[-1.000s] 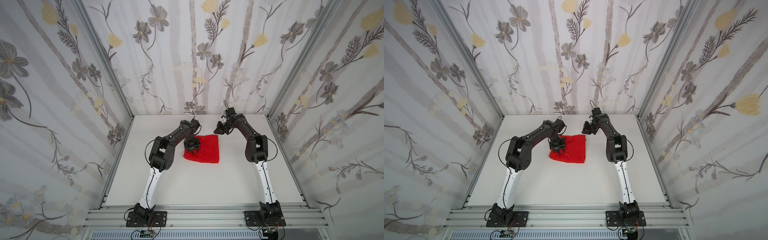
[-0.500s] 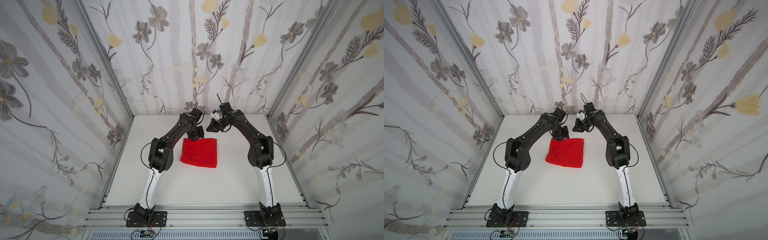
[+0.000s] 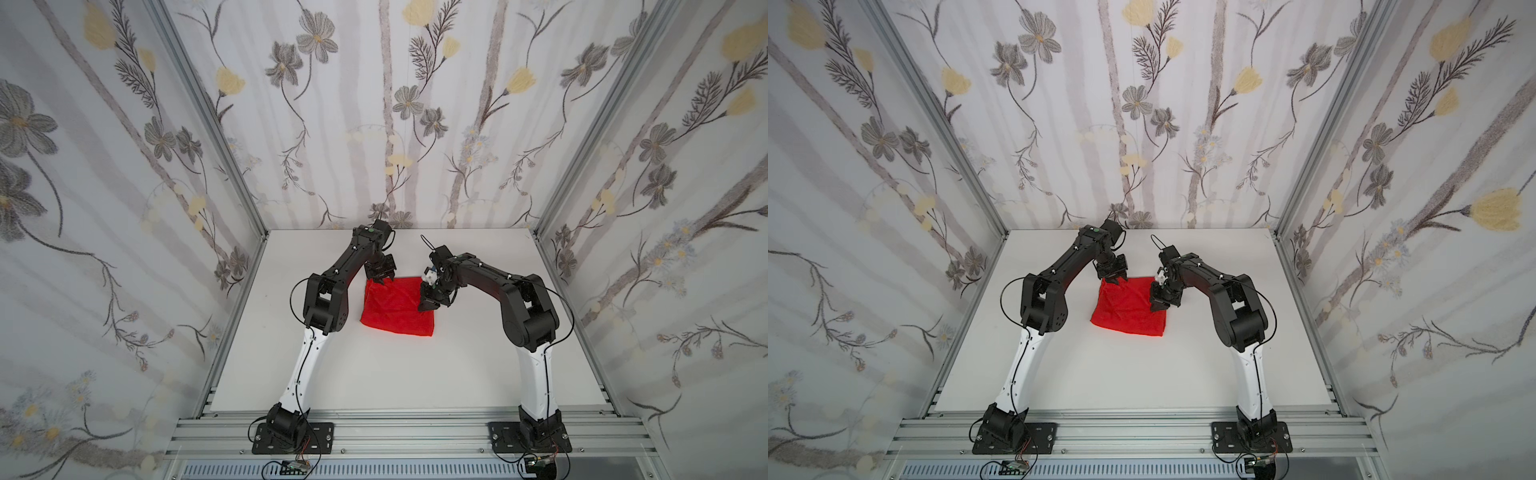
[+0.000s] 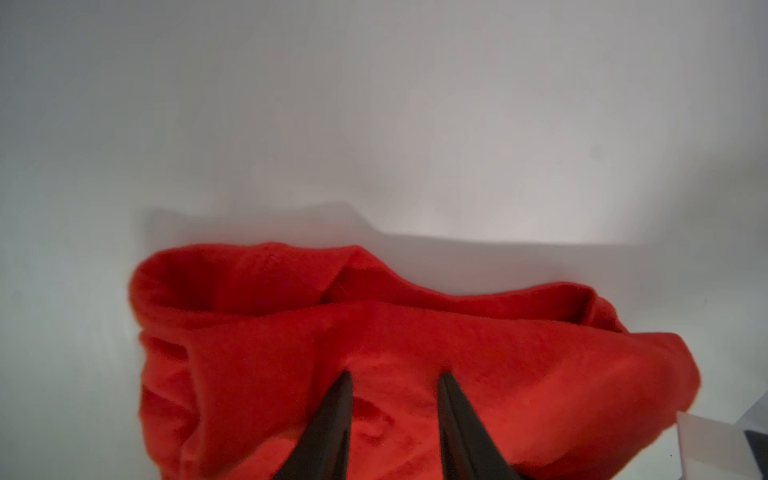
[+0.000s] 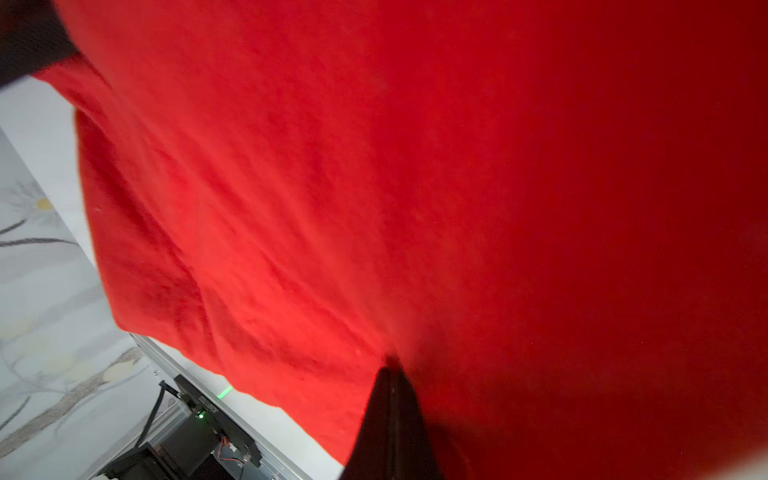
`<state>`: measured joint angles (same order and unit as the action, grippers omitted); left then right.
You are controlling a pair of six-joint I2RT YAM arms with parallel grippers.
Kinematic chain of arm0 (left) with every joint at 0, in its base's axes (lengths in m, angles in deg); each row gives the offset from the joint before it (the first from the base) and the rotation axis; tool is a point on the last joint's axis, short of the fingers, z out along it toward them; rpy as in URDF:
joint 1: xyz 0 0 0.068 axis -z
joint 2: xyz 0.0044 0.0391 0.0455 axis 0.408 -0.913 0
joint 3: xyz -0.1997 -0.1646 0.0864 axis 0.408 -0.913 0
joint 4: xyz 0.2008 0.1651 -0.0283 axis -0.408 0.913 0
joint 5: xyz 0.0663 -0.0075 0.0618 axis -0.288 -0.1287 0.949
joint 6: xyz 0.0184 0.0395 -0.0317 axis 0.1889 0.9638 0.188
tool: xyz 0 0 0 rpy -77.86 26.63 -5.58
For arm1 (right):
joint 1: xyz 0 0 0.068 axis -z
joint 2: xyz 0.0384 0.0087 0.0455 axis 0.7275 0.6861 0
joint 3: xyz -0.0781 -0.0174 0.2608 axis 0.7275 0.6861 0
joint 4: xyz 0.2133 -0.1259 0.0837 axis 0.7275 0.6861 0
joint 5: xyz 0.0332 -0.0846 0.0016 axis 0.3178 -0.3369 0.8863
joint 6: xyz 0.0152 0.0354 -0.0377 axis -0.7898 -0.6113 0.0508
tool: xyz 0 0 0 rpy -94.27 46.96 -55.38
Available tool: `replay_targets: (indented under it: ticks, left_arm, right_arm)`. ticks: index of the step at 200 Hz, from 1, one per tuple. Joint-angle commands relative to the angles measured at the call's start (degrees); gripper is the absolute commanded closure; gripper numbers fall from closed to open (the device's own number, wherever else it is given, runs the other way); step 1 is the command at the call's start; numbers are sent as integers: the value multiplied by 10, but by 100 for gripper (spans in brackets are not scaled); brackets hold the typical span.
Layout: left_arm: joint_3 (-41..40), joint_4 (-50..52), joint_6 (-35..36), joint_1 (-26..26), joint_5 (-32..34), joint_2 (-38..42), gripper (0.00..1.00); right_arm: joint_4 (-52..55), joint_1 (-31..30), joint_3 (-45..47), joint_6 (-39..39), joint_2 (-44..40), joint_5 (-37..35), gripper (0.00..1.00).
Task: Fold and stack t-shirts
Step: Smooth out the T-shirt at the center of the board.
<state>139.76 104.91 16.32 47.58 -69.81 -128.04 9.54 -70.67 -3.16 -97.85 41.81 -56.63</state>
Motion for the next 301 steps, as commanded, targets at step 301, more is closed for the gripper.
replay_targets:
  ticks: [301]
  left_arm:
    - [-582,-121,-15,55,47,320,72]
  right_arm:
    - [1,65,-239,-14,173,28,100]
